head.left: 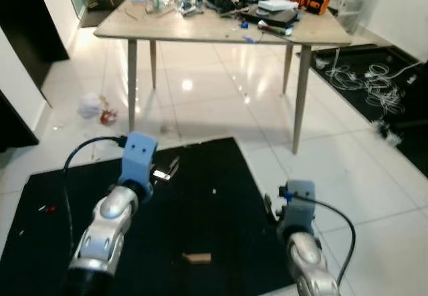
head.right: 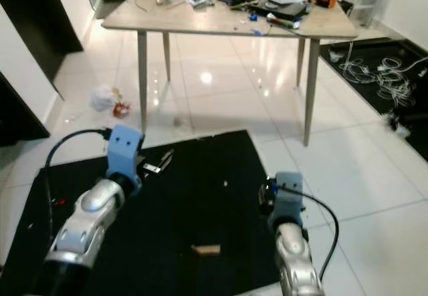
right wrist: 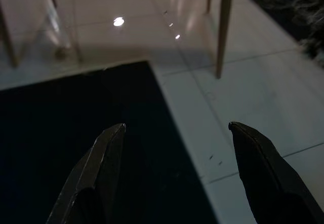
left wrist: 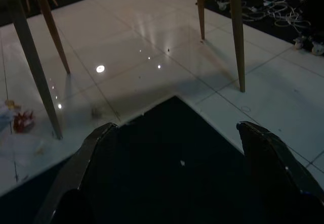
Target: Picking trash to rubbish bin
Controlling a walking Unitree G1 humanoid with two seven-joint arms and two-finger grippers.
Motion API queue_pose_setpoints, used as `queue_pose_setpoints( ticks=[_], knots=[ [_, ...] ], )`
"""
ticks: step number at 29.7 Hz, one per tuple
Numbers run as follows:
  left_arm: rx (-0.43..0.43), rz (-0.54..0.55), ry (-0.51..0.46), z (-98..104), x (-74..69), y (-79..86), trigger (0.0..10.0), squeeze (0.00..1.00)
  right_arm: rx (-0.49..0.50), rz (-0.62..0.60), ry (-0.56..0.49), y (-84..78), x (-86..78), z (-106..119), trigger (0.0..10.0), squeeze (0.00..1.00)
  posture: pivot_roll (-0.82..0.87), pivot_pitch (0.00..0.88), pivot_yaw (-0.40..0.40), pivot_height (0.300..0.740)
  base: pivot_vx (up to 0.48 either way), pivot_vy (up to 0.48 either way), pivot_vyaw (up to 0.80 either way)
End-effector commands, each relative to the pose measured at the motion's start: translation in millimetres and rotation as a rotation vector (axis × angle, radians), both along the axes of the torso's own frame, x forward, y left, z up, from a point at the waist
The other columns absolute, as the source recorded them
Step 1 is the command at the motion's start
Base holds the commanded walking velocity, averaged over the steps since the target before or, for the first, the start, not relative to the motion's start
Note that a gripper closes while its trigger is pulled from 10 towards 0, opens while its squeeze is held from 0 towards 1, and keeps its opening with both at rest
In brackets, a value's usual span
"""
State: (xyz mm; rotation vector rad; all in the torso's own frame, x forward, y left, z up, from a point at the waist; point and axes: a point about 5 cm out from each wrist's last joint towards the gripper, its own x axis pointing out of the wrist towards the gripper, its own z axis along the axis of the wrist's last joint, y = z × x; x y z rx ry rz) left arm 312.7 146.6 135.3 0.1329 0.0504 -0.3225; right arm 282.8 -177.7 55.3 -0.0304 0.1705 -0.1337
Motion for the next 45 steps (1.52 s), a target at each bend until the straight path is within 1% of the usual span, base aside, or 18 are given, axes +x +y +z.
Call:
queue_pose_setpoints(
  ticks=[1,26,45],
  knots=[
    [0.005,0.007,0.017,-3.7,-1.9,3.4,10.0,0.00,0.012,0.012,0.031,5.4,-4.2,-7.5,10.0,0.00,0.01,0.106,0.038,0.740,0.360,0.000,0.00],
    [-0.005,0.005,0.019,-3.4,-3.2,4.1,10.0,0.00,0.012,0.012,0.035,6.0,-5.4,-8.4,10.0,0.00,0.01,0.114,0.040,0.740,0.357,0.000,0.00],
    [-0.009,-0.002,0.022,-3.1,-3.3,3.3,10.0,0.00,0.013,0.009,0.037,5.8,-6.0,-8.9,10.0,0.00,0.01,0.117,0.043,0.740,0.405,0.000,0.00]
  ],
)
